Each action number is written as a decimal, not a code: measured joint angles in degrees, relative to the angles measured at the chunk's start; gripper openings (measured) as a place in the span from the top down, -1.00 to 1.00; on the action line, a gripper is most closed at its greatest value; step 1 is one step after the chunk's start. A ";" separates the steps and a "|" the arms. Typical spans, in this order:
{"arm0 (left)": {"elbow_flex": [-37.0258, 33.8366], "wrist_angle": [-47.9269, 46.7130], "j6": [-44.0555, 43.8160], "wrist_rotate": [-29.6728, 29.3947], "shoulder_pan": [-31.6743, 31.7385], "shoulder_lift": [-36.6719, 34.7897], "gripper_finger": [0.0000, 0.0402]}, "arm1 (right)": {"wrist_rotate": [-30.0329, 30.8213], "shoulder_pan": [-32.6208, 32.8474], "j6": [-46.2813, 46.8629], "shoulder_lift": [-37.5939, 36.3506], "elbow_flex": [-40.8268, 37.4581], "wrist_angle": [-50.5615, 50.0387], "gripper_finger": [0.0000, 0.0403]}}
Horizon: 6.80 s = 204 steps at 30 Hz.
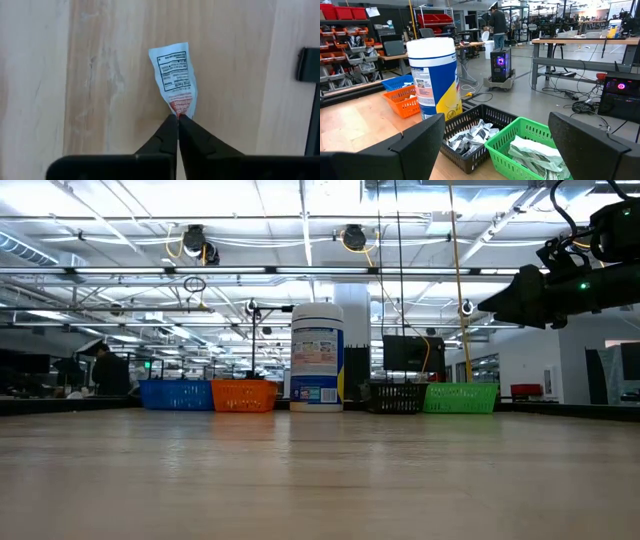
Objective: Pick & Place First Aid Supplies
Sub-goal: Put the ointment pack into the orange bin, then return to Home Position
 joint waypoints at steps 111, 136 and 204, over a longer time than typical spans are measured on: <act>-27.78 26.11 47.04 -10.87 92.32 -52.68 -0.40 | 0.00 0.01 0.00 -0.02 -0.01 -0.02 -0.75; -50.53 31.02 47.59 -10.52 92.32 -88.61 -0.41 | 0.00 0.00 0.00 -0.01 0.00 -0.02 -0.75; -50.90 29.94 57.80 -10.78 92.30 -96.04 -0.39 | 0.00 -0.02 0.00 0.00 0.00 -0.04 -0.75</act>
